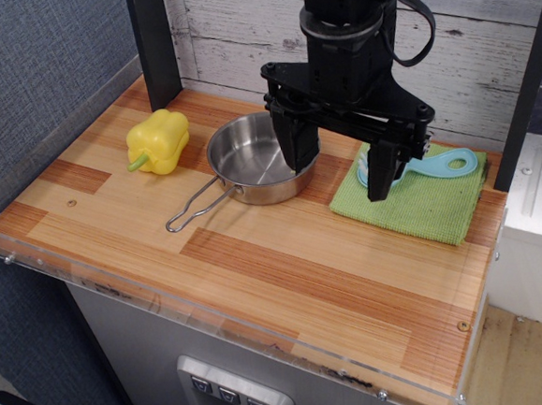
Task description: Hold the blue spatula from center of the table and place it on top of the green cloth, which is top right edge of the table.
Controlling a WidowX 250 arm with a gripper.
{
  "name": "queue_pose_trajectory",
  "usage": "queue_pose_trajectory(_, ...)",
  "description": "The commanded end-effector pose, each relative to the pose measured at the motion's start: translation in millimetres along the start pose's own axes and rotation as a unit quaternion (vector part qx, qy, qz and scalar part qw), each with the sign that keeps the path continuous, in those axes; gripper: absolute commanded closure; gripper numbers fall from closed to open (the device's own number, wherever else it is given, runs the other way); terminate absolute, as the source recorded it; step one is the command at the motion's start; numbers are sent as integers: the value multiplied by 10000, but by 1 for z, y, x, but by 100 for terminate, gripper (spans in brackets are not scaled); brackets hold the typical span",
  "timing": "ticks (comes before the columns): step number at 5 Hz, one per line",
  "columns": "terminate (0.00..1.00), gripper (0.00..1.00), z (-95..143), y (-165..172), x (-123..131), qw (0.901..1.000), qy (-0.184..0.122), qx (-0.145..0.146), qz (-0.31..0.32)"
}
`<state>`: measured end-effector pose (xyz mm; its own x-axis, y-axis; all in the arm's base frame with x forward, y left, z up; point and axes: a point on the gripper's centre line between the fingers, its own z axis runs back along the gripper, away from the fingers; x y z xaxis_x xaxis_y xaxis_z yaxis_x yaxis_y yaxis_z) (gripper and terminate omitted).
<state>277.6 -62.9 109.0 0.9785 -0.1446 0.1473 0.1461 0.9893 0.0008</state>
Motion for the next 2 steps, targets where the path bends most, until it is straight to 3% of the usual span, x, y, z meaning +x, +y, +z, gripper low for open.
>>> queue_pose_trajectory(1,0,0,6,1,-2,9993,-74,-257,-271)
queue_pose_trajectory(2,100,0,6,1,-2,9993,-74,-257,-271)
